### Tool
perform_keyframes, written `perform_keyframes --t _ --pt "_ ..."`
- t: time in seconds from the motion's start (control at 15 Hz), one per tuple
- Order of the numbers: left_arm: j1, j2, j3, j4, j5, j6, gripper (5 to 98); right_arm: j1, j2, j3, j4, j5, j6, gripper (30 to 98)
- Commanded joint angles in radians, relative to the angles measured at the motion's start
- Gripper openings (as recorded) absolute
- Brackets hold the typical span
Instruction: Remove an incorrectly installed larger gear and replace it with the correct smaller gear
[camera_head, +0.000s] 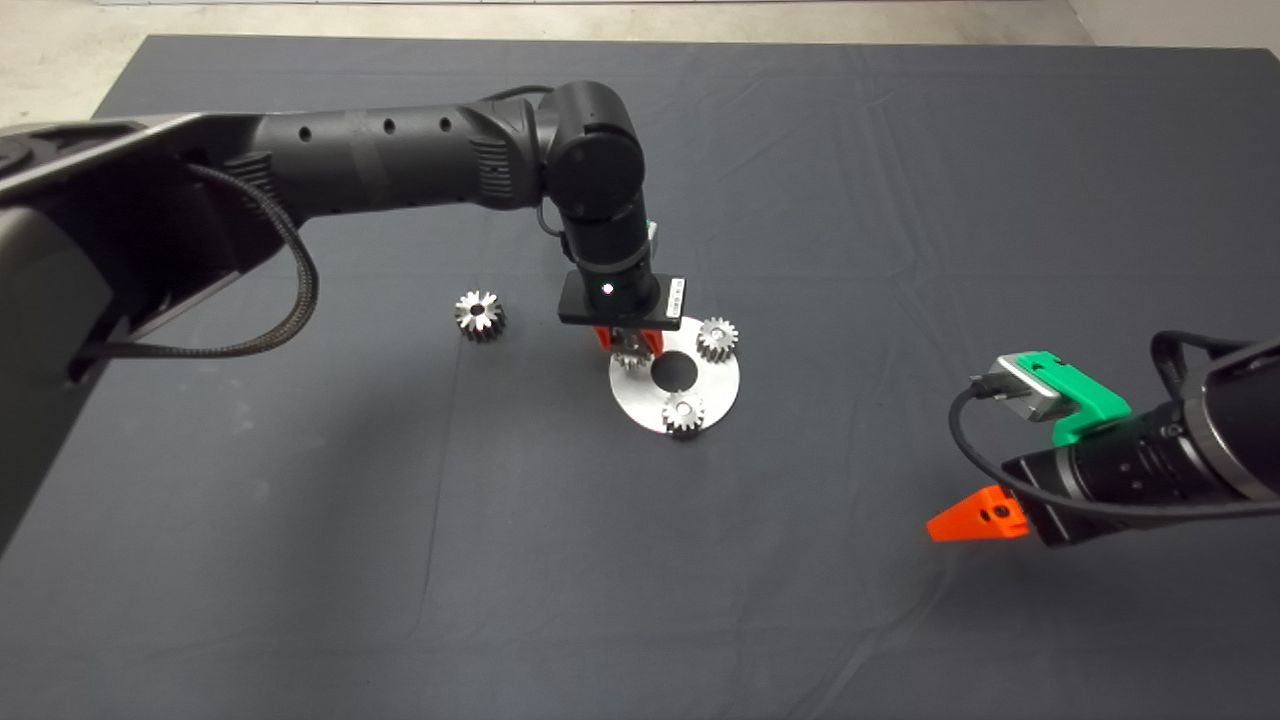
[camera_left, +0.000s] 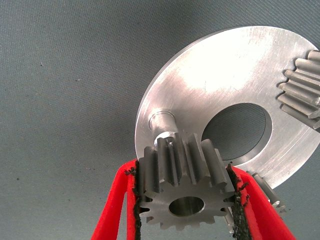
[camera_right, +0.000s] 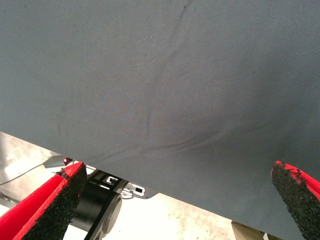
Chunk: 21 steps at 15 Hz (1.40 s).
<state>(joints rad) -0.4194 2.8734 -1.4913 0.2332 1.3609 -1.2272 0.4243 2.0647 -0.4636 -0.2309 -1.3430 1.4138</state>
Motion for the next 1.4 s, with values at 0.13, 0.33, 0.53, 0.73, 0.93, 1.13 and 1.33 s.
perform_keyframes --t 0.13,0.33,0.53,0.73,0.93,1.13,1.33 --pt "-0.026 0.002 -0.029 0.026 0.001 0.006 31.1 0.019 0.004 0.005 0.019 0.005 -0.003 97.8" --pt "-0.026 0.008 -0.035 0.026 0.001 0.008 31.1 0.019 0.004 0.005 0.019 0.004 -0.003 97.8" --pt "-0.029 0.022 -0.033 0.025 0.003 0.006 31.1 0.019 0.004 0.005 0.019 0.005 -0.003 97.8" --pt "-0.027 0.028 -0.036 0.025 0.004 0.008 31.1 0.019 0.004 0.005 0.019 0.001 -0.003 97.8" --pt "-0.027 0.040 -0.042 0.025 0.004 0.006 31.1 0.019 0.004 0.005 0.019 0.001 -0.003 97.8" --pt "-0.027 0.039 -0.064 0.025 0.006 0.006 31.1 0.019 0.001 0.005 0.019 -0.001 -0.003 97.8" --pt "-0.027 0.036 -0.059 0.025 0.009 0.007 31.1 0.019 0.002 0.004 0.019 0.002 -0.003 97.8"
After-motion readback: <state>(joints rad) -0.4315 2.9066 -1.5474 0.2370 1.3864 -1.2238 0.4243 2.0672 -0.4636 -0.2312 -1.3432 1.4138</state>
